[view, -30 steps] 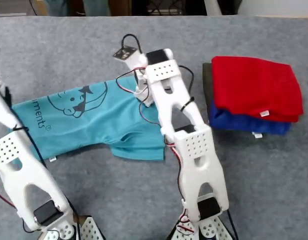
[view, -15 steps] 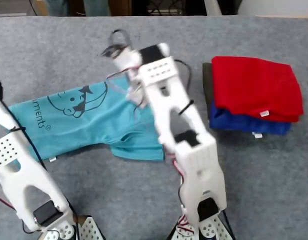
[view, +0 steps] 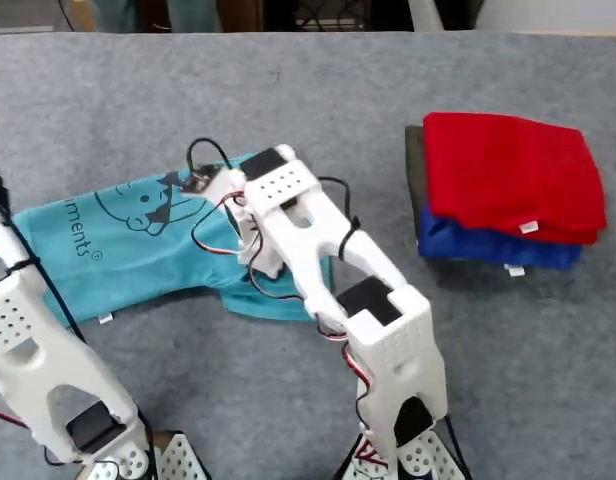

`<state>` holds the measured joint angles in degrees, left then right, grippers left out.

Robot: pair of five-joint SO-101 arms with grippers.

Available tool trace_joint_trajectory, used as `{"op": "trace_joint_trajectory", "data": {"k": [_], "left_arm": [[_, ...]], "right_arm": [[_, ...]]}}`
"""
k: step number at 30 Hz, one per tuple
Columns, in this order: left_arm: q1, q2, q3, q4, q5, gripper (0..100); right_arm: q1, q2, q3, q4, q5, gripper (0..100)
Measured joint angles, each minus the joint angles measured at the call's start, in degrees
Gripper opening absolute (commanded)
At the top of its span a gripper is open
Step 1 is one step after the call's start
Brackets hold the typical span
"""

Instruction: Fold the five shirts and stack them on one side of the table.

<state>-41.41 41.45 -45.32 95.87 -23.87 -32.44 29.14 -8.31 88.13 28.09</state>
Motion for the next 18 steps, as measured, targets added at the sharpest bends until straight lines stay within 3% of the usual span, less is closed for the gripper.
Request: {"op": "trace_joint_trajectory", "data": {"k": [10, 18], "left_arm": [[0.0, 0.0, 13.7, -12.9, 0.0, 3], [-0.9, 0.0, 14.2, -14.1, -0.9, 3]], "right_arm": [[-1.4, -11.6, 9.1, -2.1, -0.9, 1.5], [-1.9, -7.4, 4.7, -16.9, -5.5, 1.5]]}}
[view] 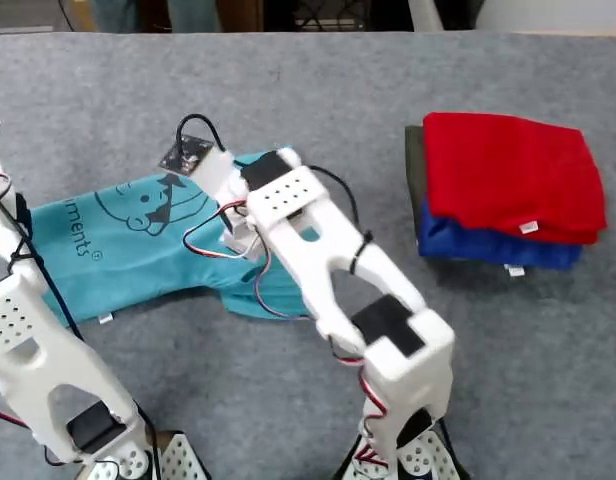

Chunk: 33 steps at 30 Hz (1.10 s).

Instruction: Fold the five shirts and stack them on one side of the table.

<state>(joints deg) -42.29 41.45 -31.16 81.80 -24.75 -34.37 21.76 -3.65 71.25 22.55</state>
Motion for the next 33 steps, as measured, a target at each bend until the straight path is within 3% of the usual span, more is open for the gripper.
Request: {"op": "trace_joint_trajectory", "data": {"k": [13, 27, 33], "left_arm": [[-1.3, -0.1, 3.2, -6.3, 0.0, 3], [-1.3, -0.1, 3.5, -6.6, 0.0, 3], [-1.3, -0.1, 3.5, -6.6, 0.0, 3]], "right_arm": [[-0.9, 3.8, 0.0, 6.9, -2.8, 1.5], [-8.4, 3.7, 9.8, 8.0, -2.8, 1.5], [-6.8, -0.7, 10.5, 8.6, -2.1, 1.5]]}}
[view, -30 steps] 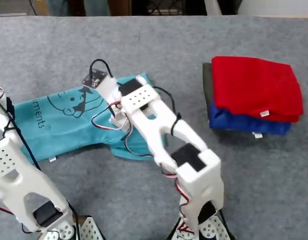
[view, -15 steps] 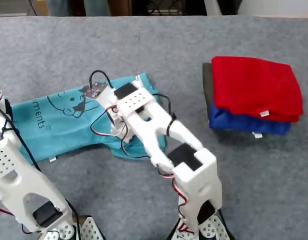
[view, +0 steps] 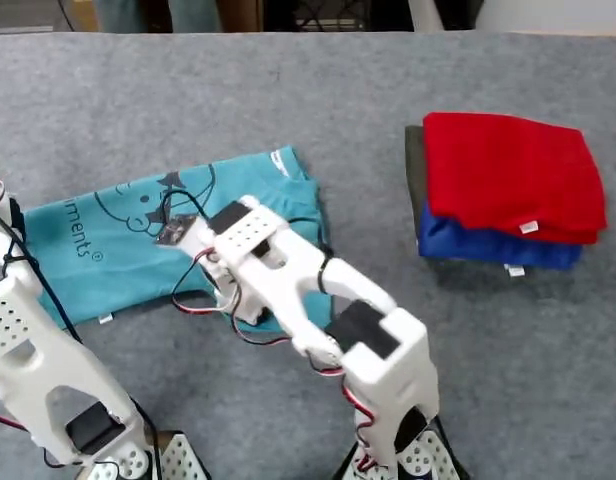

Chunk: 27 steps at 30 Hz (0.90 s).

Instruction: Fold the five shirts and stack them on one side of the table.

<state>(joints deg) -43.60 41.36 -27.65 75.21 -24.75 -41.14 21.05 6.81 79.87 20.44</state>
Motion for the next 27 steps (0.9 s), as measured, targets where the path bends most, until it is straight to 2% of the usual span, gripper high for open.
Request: {"op": "trace_joint_trajectory", "data": {"k": [5, 10, 13, 18, 27], "left_arm": [[0.0, 0.0, 0.0, 0.0, 0.0, 3], [0.0, 0.0, 0.0, 0.0, 0.0, 3], [0.0, 0.0, 0.0, 0.0, -0.1, 3], [0.0, 0.0, 0.0, 0.0, -1.5, 3], [0.0, 0.0, 0.0, 0.0, -1.5, 3]], "right_arm": [[5.0, -7.2, 0.8, 0.4, 6.1, 2.3], [5.0, -9.2, 4.6, 4.2, 18.5, 20.0], [4.1, -10.0, 6.7, 5.6, 22.8, 27.3], [0.9, -12.6, 9.9, 5.4, 24.6, 27.6], [0.2, -13.0, 22.9, -13.9, 26.6, 27.6]]}}
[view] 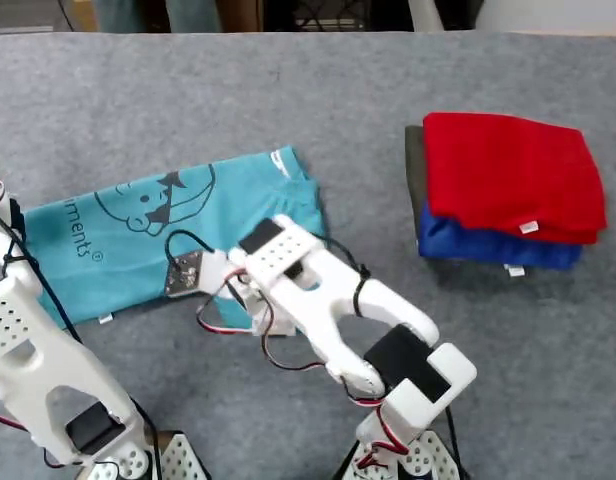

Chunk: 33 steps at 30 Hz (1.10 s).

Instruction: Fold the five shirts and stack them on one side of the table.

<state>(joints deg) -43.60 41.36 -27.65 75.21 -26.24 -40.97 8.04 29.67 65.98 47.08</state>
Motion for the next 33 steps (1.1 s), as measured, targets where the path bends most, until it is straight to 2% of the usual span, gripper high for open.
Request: {"op": "trace_joint_trajectory", "data": {"k": [3, 5, 10, 16, 23, 27, 33], "left_arm": [[0.0, 0.0, 0.0, 0.0, -0.1, 3], [0.0, 0.0, 0.0, 0.0, -0.1, 3], [0.0, 0.0, 0.0, 0.0, -0.1, 3], [0.0, 0.0, 0.0, 0.0, -0.1, 3], [0.0, 0.0, 0.0, 0.0, -0.1, 3], [0.0, 0.0, 0.0, 0.0, -0.1, 3], [0.0, 0.0, 0.0, 0.0, -0.1, 3]], "right_arm": [[0.5, 1.1, 1.3, -3.0, 0.0, 27.3], [0.9, 2.7, 0.4, -3.7, 0.0, 23.4], [1.6, 4.0, -1.9, -4.6, 0.1, 1.1], [6.1, 6.9, -7.6, -4.2, 0.1, 1.5], [7.0, 8.0, -22.3, 11.9, 0.1, 1.4], [7.4, 8.4, -32.8, 19.3, 4.5, 1.4], [7.5, 15.0, -42.0, 21.5, 10.7, 1.3]]}}
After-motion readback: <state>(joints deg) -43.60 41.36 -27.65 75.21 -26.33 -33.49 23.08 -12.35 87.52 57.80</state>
